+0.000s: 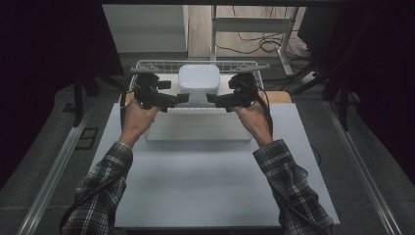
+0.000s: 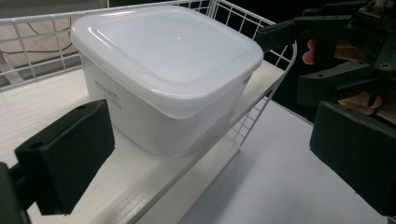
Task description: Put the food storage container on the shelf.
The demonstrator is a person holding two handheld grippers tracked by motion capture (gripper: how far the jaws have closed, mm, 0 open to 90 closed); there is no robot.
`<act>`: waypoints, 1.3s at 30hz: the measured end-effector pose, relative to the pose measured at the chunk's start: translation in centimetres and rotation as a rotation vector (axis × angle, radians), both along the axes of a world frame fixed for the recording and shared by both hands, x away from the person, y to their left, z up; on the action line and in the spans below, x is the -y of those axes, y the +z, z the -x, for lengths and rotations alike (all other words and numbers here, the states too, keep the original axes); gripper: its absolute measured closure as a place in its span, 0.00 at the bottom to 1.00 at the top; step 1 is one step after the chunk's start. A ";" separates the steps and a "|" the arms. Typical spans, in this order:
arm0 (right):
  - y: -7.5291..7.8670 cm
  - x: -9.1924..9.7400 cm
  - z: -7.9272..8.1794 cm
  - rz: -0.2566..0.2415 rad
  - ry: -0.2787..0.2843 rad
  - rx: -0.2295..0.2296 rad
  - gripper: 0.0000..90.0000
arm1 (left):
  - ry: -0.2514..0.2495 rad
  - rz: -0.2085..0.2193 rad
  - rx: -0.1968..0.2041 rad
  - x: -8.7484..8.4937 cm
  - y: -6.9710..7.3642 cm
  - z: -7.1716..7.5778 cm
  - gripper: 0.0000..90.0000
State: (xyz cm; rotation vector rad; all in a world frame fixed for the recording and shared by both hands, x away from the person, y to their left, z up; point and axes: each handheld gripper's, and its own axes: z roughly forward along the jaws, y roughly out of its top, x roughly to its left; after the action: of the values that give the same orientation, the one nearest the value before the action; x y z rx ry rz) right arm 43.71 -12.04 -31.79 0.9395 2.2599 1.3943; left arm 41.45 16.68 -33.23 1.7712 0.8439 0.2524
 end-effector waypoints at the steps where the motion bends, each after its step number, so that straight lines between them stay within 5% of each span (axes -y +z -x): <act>1: 0.0 0.0 0.1 0.000 0.000 -0.002 0.03 | -0.002 0.003 -0.001 -0.1 0.0 0.1 0.00; 12: -0.4 0.5 1.2 0.014 0.027 0.010 0.03 | -0.024 0.015 -0.007 -0.4 -0.6 1.2 0.03; 21: -0.8 0.9 2.3 0.027 0.034 0.017 0.03 | -0.024 -0.019 0.032 -0.1 -0.9 2.4 0.04; 39: -1.9 1.9 4.5 0.042 0.067 0.029 0.03 | -0.082 -0.050 0.032 0.7 -3.2 4.5 0.04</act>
State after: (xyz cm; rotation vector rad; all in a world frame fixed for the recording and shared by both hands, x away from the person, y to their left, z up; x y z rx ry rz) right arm 39.22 -13.91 -33.66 0.8331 2.3095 1.3732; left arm 36.91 15.94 -36.41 1.8391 0.7459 0.2495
